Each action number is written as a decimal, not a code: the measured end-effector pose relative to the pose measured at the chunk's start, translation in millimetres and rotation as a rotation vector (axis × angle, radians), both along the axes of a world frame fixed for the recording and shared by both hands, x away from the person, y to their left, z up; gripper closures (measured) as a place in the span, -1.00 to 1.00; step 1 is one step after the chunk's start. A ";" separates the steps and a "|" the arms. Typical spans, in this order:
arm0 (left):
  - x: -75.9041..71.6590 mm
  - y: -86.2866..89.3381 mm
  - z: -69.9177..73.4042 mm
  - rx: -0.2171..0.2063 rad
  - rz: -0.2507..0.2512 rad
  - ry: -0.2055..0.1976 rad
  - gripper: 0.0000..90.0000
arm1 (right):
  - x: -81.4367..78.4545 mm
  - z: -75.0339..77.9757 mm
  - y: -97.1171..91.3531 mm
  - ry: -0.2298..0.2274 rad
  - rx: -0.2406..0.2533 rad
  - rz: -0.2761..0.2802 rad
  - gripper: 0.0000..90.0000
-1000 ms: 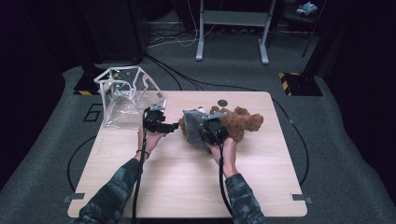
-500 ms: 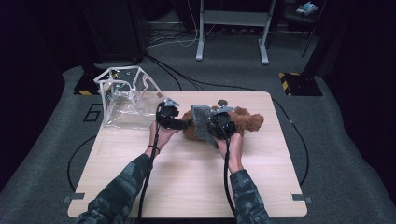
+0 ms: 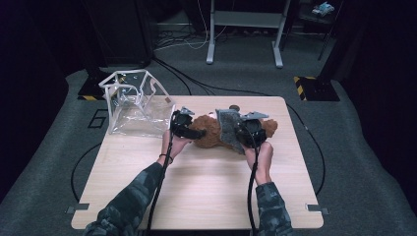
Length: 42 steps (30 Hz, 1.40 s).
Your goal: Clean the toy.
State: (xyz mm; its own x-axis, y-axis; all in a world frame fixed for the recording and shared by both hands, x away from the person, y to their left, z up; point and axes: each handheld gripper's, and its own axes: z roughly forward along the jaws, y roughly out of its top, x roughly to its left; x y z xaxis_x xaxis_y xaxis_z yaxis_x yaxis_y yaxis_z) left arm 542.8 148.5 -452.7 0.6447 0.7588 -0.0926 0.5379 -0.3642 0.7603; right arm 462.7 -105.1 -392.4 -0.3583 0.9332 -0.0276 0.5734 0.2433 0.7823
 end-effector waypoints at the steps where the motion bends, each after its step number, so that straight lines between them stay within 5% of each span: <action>1: 0.1 0.0 -0.4 0.004 -0.002 0.002 -0.51 | -0.9 -2.6 -8.9 0.000 -0.007 -0.017 0.69; 5: 0.7 0.9 -1.1 0.008 -0.005 0.007 -0.51 | -3.8 -5.4 -28.3 0.004 -0.007 -0.073 0.69; 9: 0.2 1.0 -1.8 0.001 -0.005 0.000 -0.52 | -8.5 -11.6 -66.8 0.022 0.011 -0.156 0.70; 28: -9.4 1.2 14.3 -0.014 -0.010 -0.044 -0.52 | -40.3 -24.4 -113.6 0.030 0.026 -0.227 0.69; 32: -11.2 -0.5 19.5 -0.011 -0.021 -0.054 -0.52 | -47.4 -33.5 -123.4 0.062 0.018 -0.247 0.69; 37: -11.2 -1.3 18.9 -0.015 -0.019 -0.054 -0.53 | -51.9 -48.8 -134.8 0.174 0.002 -0.260 0.66; 39: -11.1 -1.4 17.6 -0.014 -0.023 -0.050 -0.53 | -49.6 -58.3 -136.2 0.244 -0.010 -0.262 0.47; 42: -11.2 -1.6 16.5 -0.013 -0.020 -0.049 -0.54 | -46.9 -66.9 -135.2 0.269 -0.030 -0.266 0.07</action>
